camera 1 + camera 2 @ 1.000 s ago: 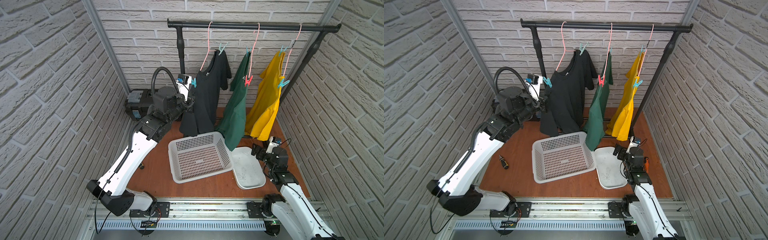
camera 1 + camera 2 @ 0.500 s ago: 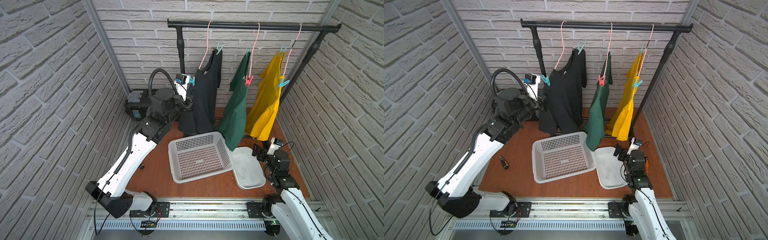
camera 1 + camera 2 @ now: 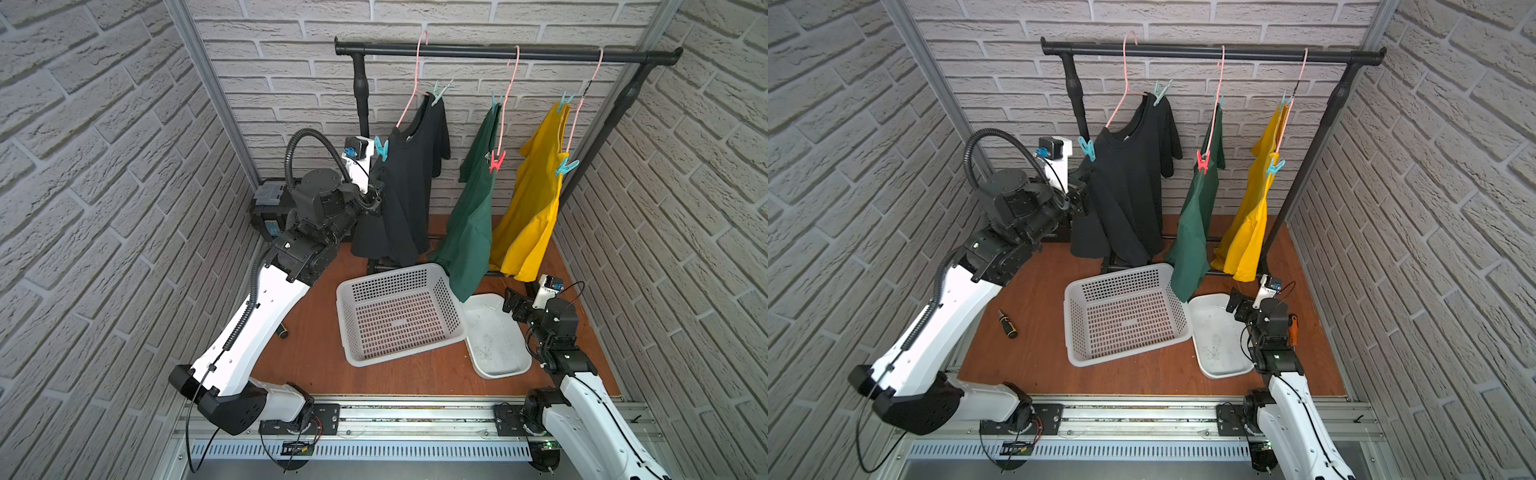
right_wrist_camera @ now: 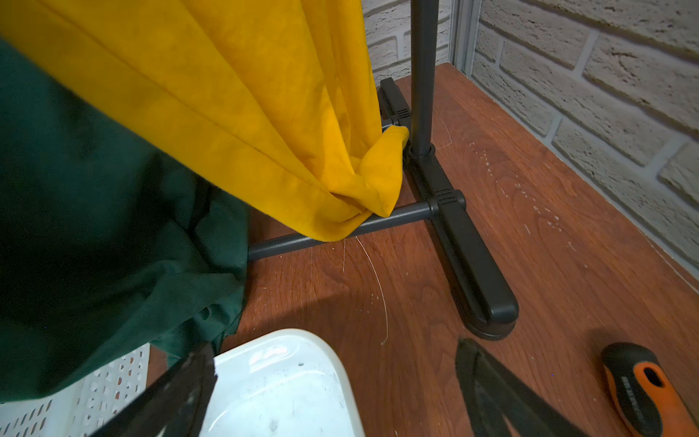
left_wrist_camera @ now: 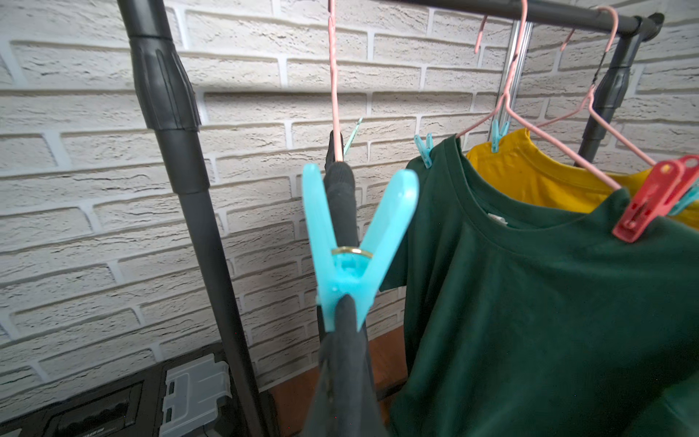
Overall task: Remove the clothespins securing t-shirts to the hanger
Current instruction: Pick up the hanger from the clothes rail.
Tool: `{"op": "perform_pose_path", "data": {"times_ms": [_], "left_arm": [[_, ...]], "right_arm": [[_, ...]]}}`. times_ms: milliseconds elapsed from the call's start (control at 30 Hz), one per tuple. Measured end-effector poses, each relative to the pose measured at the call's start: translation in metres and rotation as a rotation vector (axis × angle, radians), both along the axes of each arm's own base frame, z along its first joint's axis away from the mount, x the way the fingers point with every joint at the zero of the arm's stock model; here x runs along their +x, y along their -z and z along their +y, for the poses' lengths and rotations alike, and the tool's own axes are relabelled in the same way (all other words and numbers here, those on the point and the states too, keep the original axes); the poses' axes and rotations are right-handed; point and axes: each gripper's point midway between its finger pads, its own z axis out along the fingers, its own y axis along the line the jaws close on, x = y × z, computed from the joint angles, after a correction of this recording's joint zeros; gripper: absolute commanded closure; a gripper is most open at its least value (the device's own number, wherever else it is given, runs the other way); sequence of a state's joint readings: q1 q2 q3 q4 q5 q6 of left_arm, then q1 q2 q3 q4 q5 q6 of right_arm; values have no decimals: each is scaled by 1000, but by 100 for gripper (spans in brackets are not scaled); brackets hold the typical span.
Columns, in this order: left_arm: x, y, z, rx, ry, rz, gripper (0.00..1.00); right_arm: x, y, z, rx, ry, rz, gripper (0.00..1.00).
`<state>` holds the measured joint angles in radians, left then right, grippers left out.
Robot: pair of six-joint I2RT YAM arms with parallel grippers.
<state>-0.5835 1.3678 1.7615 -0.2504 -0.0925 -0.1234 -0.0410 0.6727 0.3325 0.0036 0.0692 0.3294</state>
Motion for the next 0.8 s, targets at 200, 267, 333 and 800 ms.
{"op": "perform_pose_path", "data": {"times_ms": [200,267,333,800], "left_arm": [[-3,-18,5,-20,-16,-38,100],[-3,-22,6,-21,-20,-48,100],[-3,-24,6,-20,-22,-55,100],[-17,-41,17,-33,-31,-70,100]], "right_arm": [[2,1,3,7,-15,0,0],[3,3,4,10,-21,9,0],[3,5,4,12,-24,16,0],[5,11,8,21,-41,35,0]]}}
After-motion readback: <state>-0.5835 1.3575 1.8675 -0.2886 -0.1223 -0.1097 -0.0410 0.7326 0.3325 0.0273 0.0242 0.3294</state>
